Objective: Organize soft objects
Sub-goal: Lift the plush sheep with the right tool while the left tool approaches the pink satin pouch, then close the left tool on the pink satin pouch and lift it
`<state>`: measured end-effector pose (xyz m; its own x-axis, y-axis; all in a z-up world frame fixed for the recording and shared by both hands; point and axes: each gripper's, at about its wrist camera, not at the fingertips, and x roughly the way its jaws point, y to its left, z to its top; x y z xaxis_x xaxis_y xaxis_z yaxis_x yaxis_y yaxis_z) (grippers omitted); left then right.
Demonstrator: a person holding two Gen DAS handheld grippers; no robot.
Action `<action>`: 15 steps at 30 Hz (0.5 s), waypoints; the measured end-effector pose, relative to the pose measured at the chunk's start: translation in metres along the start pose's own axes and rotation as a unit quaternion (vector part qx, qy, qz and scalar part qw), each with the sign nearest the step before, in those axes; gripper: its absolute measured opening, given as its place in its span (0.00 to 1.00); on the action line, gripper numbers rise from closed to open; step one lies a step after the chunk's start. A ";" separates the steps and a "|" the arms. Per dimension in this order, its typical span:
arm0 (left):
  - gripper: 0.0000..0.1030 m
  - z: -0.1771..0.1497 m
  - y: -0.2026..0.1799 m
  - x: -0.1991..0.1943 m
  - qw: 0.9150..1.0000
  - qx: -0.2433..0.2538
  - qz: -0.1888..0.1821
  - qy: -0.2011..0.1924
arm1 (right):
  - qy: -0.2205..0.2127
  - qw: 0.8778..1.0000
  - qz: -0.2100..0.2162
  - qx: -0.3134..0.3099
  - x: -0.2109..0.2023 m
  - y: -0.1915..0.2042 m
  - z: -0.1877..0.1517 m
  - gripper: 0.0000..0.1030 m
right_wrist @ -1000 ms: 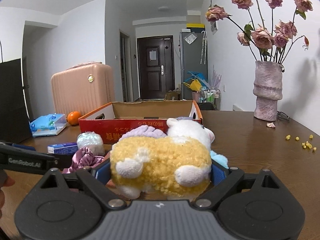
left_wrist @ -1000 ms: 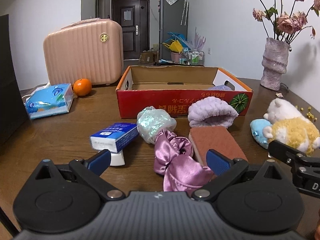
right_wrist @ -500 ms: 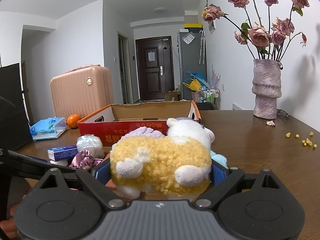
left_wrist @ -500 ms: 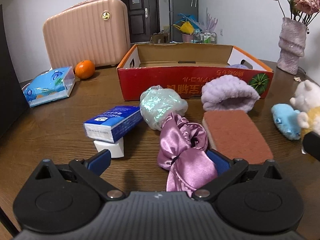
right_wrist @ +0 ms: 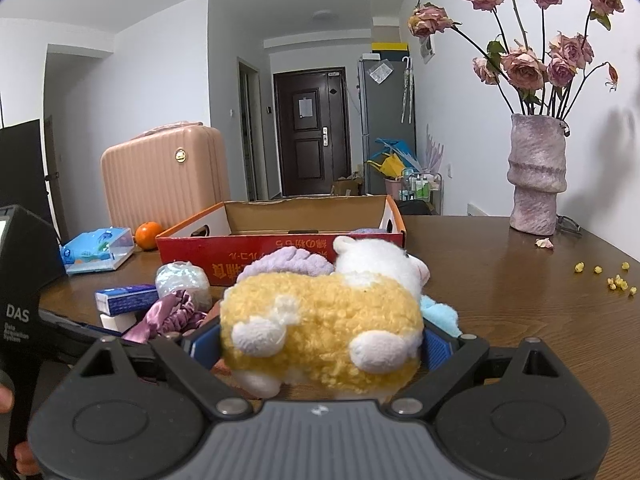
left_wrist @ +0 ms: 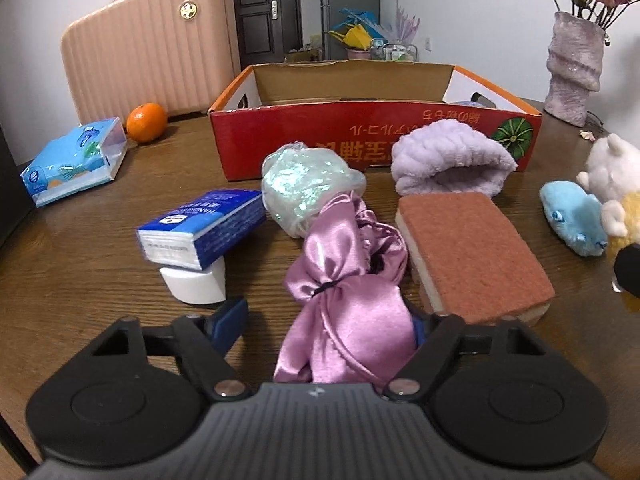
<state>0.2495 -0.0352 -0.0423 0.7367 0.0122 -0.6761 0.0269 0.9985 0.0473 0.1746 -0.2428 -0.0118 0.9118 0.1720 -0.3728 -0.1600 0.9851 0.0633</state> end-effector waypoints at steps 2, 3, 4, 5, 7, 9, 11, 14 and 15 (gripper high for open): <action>0.62 -0.001 -0.001 -0.001 1.000 0.001 -0.006 -0.004 | -0.001 1.000 0.001 -0.001 0.000 0.000 0.000 0.92; 0.58 -0.001 -0.002 -0.003 1.000 0.003 -0.011 -0.006 | -0.002 1.000 0.002 -0.002 0.000 0.000 0.000 0.92; 0.48 -0.001 -0.002 -0.004 1.000 0.004 -0.015 -0.008 | -0.002 1.000 0.002 -0.002 0.000 0.000 0.000 0.92; 0.44 -0.002 -0.003 -0.005 1.000 0.006 -0.018 -0.009 | -0.002 1.000 0.002 -0.002 0.000 0.000 -0.001 0.92; 0.42 -0.003 -0.005 -0.007 1.000 0.009 -0.019 -0.011 | -0.002 1.000 0.002 -0.004 0.000 0.000 -0.001 0.92; 0.40 -0.004 -0.005 -0.009 1.000 0.010 -0.023 -0.013 | -0.001 1.000 0.002 -0.003 0.000 -0.001 -0.001 0.92; 0.39 -0.005 -0.004 -0.011 1.000 0.009 -0.024 -0.015 | -0.001 1.000 0.002 -0.004 0.000 0.000 -0.001 0.92; 0.37 -0.006 -0.002 -0.016 0.999 0.007 -0.027 -0.023 | -0.001 1.000 0.004 -0.006 -0.001 0.000 -0.002 0.92; 0.37 -0.007 -0.001 -0.018 0.999 0.006 -0.028 -0.026 | -0.002 1.000 0.004 -0.007 -0.001 0.000 -0.002 0.92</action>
<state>0.2316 -0.0366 -0.0348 0.7683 -0.0471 -0.6384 0.0770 0.9968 0.0191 0.1733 -0.2429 -0.0131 0.9117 0.1801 -0.3694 -0.1723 0.9836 0.0542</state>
